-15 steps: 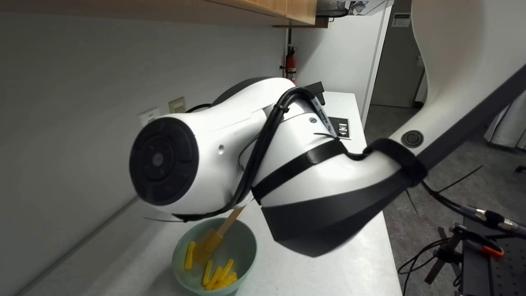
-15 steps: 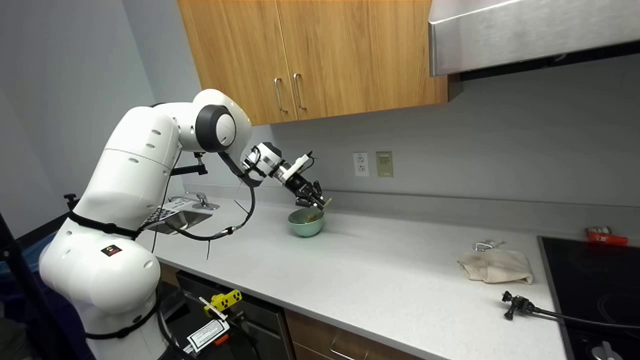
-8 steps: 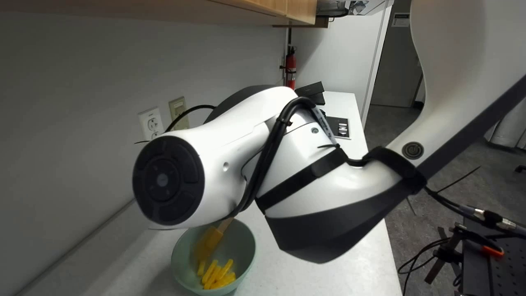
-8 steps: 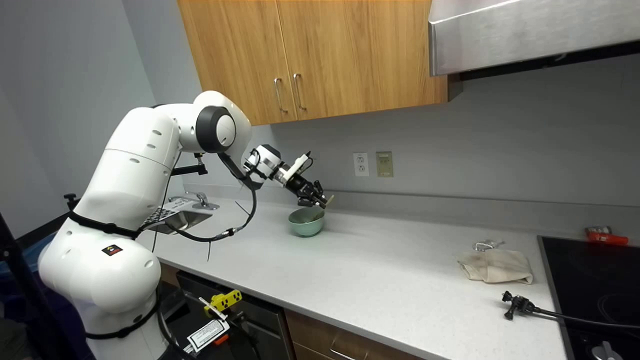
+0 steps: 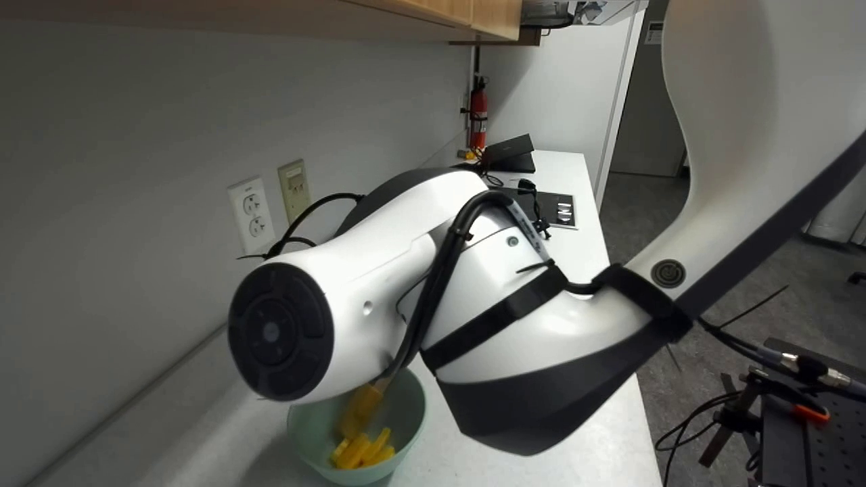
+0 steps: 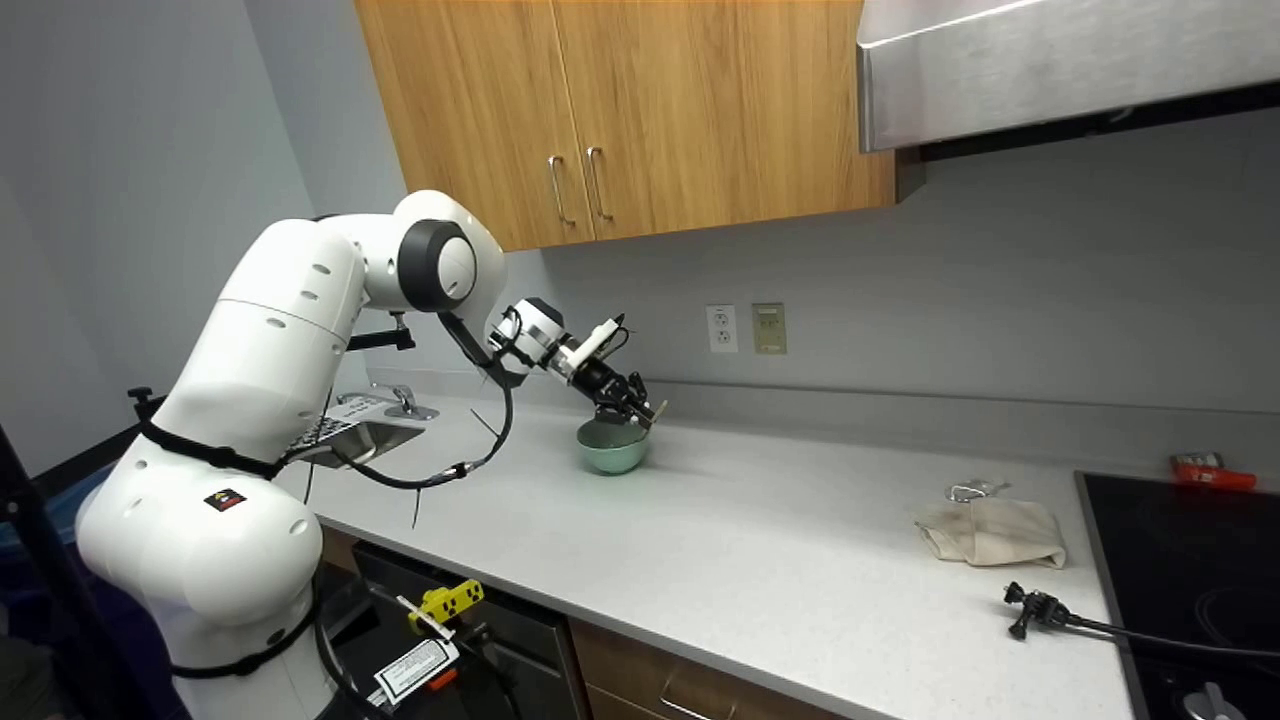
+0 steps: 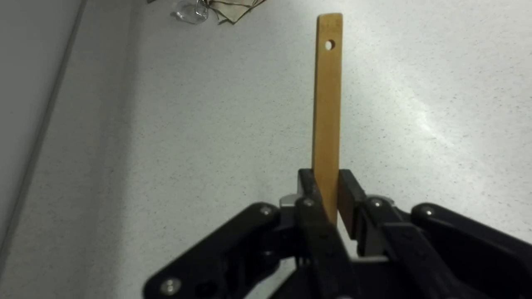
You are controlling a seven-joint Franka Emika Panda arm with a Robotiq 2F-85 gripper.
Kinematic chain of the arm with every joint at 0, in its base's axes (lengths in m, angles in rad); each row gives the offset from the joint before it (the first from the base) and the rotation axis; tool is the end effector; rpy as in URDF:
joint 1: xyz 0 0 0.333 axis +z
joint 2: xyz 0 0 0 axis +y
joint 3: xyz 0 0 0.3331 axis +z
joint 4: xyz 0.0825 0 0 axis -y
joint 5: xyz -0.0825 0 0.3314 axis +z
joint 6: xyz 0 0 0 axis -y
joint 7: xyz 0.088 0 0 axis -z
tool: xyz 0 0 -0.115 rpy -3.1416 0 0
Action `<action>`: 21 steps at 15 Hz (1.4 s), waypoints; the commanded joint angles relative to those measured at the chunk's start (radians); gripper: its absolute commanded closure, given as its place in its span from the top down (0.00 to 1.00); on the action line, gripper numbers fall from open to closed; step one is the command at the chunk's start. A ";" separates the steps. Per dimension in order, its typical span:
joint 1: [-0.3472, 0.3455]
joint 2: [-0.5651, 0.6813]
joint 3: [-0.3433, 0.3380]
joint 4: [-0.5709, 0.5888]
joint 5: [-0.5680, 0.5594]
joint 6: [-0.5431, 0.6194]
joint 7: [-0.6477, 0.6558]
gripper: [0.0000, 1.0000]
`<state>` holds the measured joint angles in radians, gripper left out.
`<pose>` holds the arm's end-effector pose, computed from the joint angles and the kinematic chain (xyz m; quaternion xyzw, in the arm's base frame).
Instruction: Use the ladle to stir in the bowl
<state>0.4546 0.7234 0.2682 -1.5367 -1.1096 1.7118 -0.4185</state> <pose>0.5586 0.3276 0.2767 0.6219 0.6355 -0.1532 0.4312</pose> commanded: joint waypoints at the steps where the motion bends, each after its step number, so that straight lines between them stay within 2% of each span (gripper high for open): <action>1: -0.021 0.023 0.022 0.050 0.090 -0.022 -0.067 0.04; 4: -0.033 0.018 0.027 0.066 0.168 -0.003 -0.077 0.04; 7: -0.030 0.005 0.018 0.070 0.190 0.011 -0.059 0.04; 16: 0.015 -0.025 -0.009 0.051 0.051 0.000 -0.044 0.04; 20: 0.033 0.014 -0.015 0.070 0.020 -0.027 -0.049 0.04; 21: 0.018 0.003 -0.015 0.056 0.027 -0.028 -0.068 0.04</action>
<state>0.4666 0.7155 0.2693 -1.4885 -1.0602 1.7121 -0.4559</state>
